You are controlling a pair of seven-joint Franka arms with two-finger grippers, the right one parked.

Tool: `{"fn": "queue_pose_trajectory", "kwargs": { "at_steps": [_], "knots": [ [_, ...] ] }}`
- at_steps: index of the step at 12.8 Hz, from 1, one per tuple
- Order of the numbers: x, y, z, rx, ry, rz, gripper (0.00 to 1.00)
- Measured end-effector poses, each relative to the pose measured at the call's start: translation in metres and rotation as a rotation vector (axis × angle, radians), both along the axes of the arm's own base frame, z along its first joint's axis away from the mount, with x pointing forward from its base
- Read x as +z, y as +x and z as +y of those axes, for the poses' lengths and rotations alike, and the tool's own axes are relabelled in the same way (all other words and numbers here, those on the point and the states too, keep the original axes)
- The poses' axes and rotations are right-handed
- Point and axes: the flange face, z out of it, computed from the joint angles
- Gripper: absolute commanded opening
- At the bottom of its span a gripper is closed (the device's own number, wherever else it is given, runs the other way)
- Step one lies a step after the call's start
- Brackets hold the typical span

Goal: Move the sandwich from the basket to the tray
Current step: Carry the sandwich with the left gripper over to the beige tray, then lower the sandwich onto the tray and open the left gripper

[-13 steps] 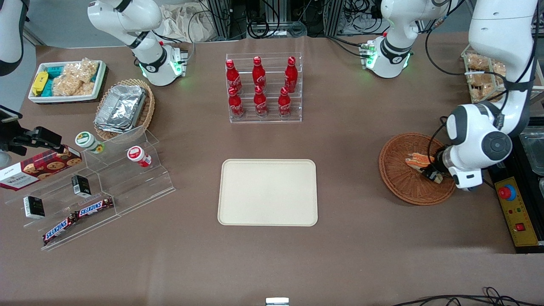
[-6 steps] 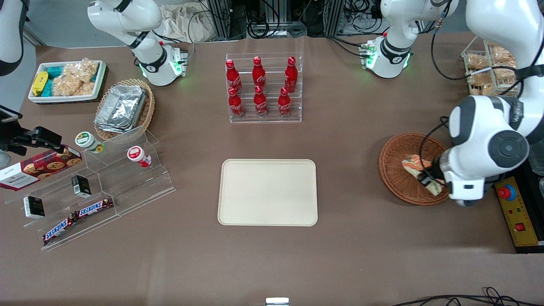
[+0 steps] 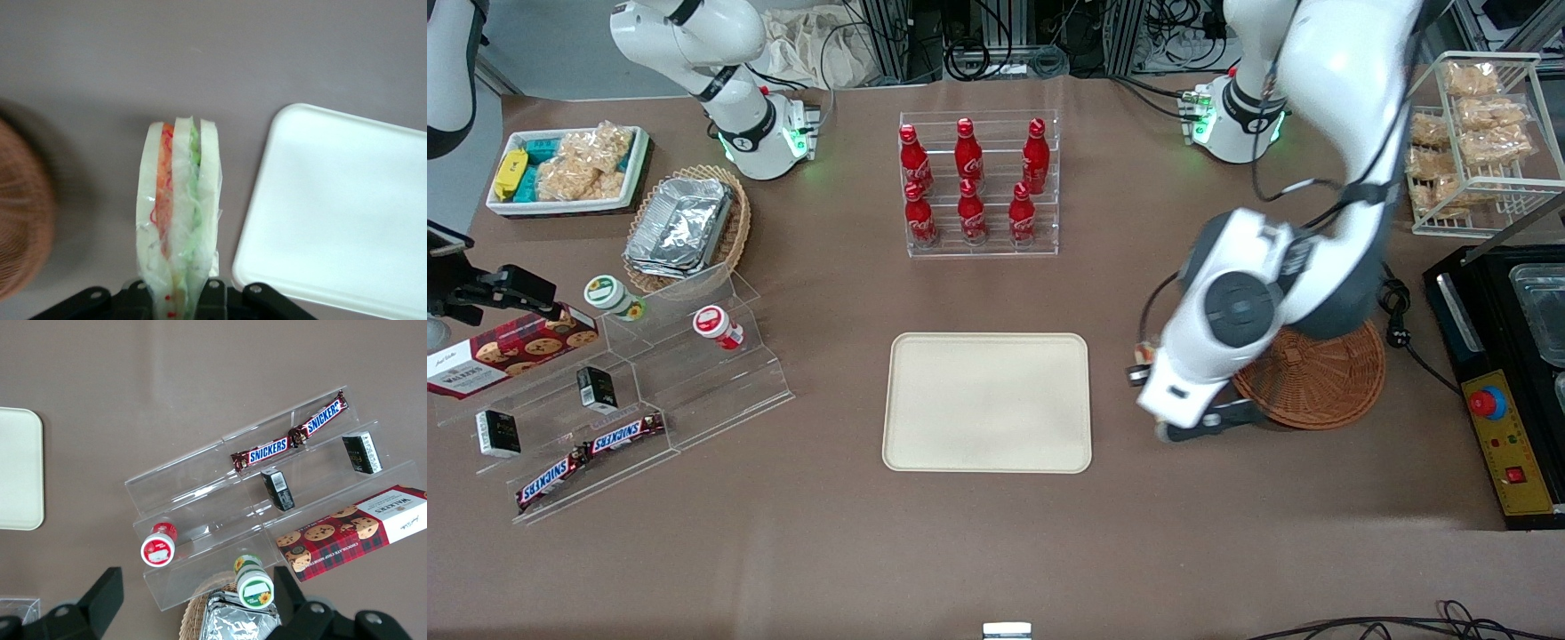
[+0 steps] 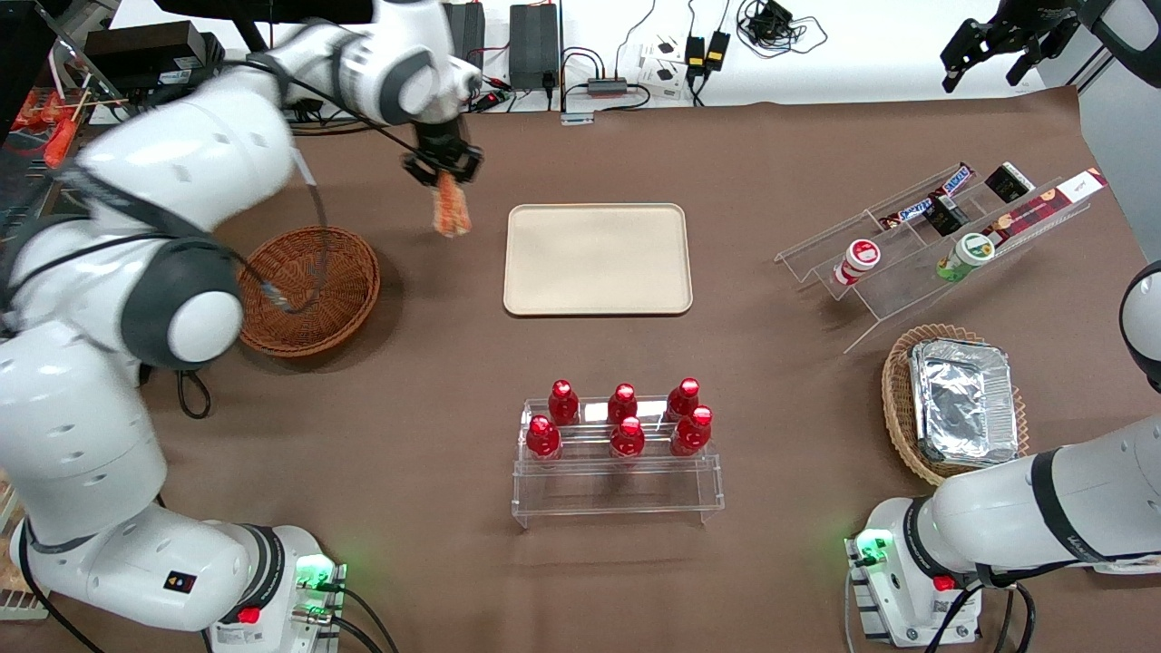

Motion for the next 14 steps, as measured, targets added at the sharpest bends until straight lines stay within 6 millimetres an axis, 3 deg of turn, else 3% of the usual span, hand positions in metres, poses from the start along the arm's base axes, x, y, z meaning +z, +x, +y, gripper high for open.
{"fn": "queue_pose_trajectory", "kwargs": {
  "at_steps": [3, 5, 6, 7, 8, 12, 14],
  "knots": [
    [-0.070, 0.004, -0.056, -0.093, -0.049, -0.035, 0.00],
    [-0.092, -0.004, -0.077, -0.147, -0.059, -0.036, 0.01],
    [-0.094, -0.010, -0.085, -0.164, -0.059, -0.033, 0.09],
    [-0.093, -0.013, -0.091, -0.173, -0.059, -0.034, 0.30],
    [-0.094, -0.015, -0.093, -0.180, -0.059, -0.033, 0.98],
    [-0.095, -0.020, -0.100, -0.196, -0.059, -0.033, 1.00],
    [-0.082, -0.016, -0.098, -0.191, -0.064, -0.048, 1.00]
  ]
}}
